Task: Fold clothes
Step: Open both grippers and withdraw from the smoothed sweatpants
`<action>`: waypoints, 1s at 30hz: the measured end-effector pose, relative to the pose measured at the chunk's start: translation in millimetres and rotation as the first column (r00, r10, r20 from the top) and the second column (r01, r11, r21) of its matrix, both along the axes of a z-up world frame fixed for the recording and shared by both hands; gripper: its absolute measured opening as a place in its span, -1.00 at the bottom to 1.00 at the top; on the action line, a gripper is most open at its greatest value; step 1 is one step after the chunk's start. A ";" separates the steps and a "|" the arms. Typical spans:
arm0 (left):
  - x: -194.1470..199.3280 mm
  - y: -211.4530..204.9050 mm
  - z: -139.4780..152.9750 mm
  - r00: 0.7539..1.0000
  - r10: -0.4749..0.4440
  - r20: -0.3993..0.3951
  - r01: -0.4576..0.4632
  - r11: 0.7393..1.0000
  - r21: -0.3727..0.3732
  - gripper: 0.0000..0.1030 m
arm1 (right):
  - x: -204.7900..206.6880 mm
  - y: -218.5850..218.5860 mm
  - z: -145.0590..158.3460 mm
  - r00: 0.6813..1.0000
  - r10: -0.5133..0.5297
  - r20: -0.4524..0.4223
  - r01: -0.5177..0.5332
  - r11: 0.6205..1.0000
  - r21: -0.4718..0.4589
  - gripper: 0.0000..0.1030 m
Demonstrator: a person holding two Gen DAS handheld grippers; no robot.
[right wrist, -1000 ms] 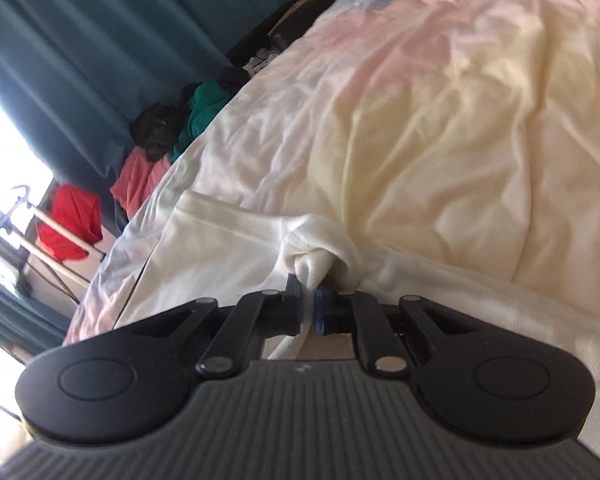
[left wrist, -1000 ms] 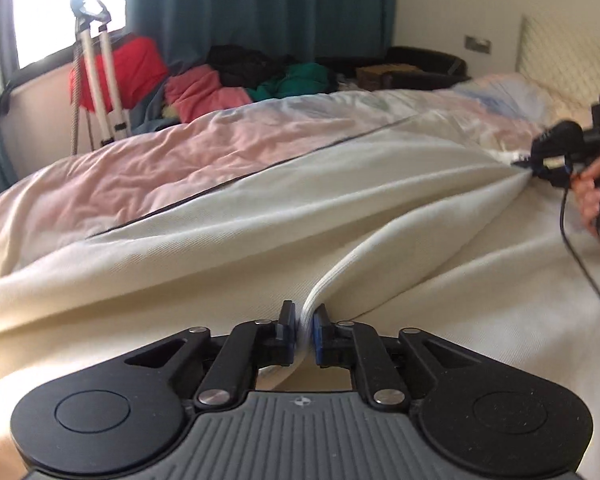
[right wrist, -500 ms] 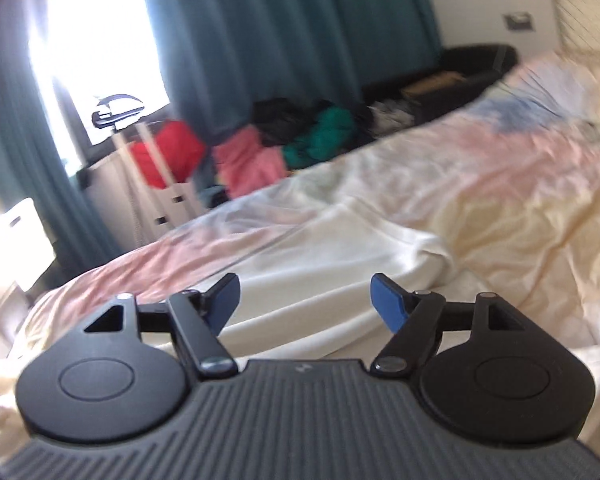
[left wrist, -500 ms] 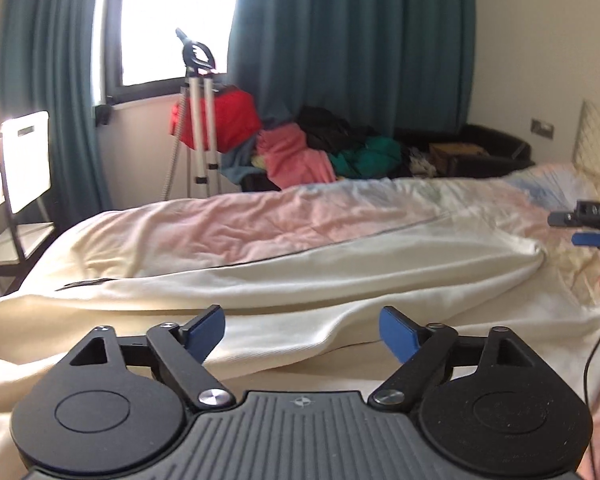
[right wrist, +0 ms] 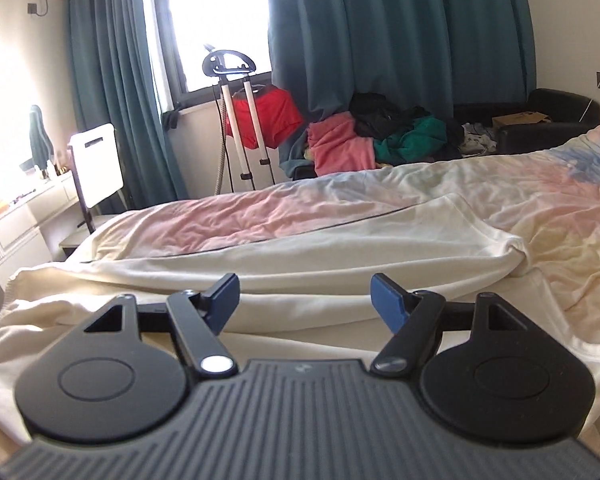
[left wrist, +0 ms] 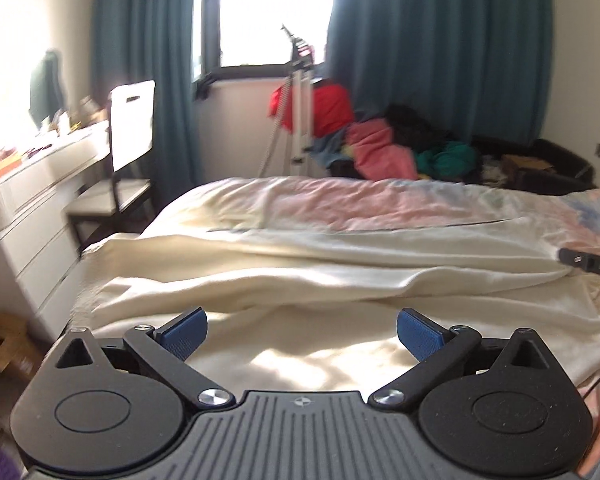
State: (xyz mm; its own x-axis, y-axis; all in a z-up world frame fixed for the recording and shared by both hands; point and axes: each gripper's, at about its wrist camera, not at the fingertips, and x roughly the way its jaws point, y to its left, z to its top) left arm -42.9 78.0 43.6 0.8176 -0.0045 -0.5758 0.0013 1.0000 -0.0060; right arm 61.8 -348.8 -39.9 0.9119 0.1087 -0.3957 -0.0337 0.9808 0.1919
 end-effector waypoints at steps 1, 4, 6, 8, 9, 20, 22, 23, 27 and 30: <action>-2.8 12.3 1.3 0.999 0.040 -0.025 -0.040 0.999 -0.012 0.98 | 0.6 2.0 0.0 1.000 0.001 0.003 -0.001 1.000 -0.003 0.44; -7.0 57.1 2.6 0.979 0.173 -0.104 -0.182 0.980 -0.085 0.98 | 2.5 6.4 -1.7 1.000 0.004 0.011 -0.004 1.000 -0.008 0.44; -11.3 87.4 2.6 0.954 0.255 -0.158 -0.280 0.947 -0.159 0.98 | 6.0 7.9 -3.4 1.000 0.008 -0.002 -0.008 1.000 -0.009 0.44; -16.5 117.9 2.8 0.921 0.323 -0.217 -0.370 0.898 -0.237 0.98 | 8.3 9.4 -4.8 1.000 0.008 -0.011 -0.008 1.000 -0.009 0.44; -18.5 128.2 2.5 0.910 0.339 -0.240 -0.397 0.878 -0.267 0.98 | 9.1 9.8 -4.9 1.000 0.002 -0.013 -0.002 1.000 -0.009 0.44; -6.5 175.2 -30.2 0.696 0.533 -0.482 -0.710 0.612 -0.348 0.98 | 12.0 -6.0 -11.8 0.994 -0.089 -0.062 0.089 0.996 0.010 0.44; -5.1 184.4 -44.6 0.638 0.556 -0.532 -0.762 0.552 -0.338 0.98 | 15.3 -10.9 -14.5 0.988 -0.121 -0.093 0.124 0.992 0.030 0.44; -5.6 188.1 -50.7 0.618 0.560 -0.552 -0.781 0.522 -0.344 0.98 | 17.0 -12.6 -16.0 0.985 -0.133 -0.106 0.138 0.990 0.034 0.44; -0.4 200.5 -76.3 0.586 0.531 -0.612 -0.805 0.466 -0.367 0.98 | 20.7 -17.6 -21.5 0.975 -0.171 -0.144 0.180 0.982 0.051 0.44; 8.5 205.6 -98.5 0.613 0.473 -0.633 -0.786 0.450 -0.424 0.96 | 21.8 -17.4 -24.1 0.970 -0.187 -0.156 0.193 0.981 0.024 0.44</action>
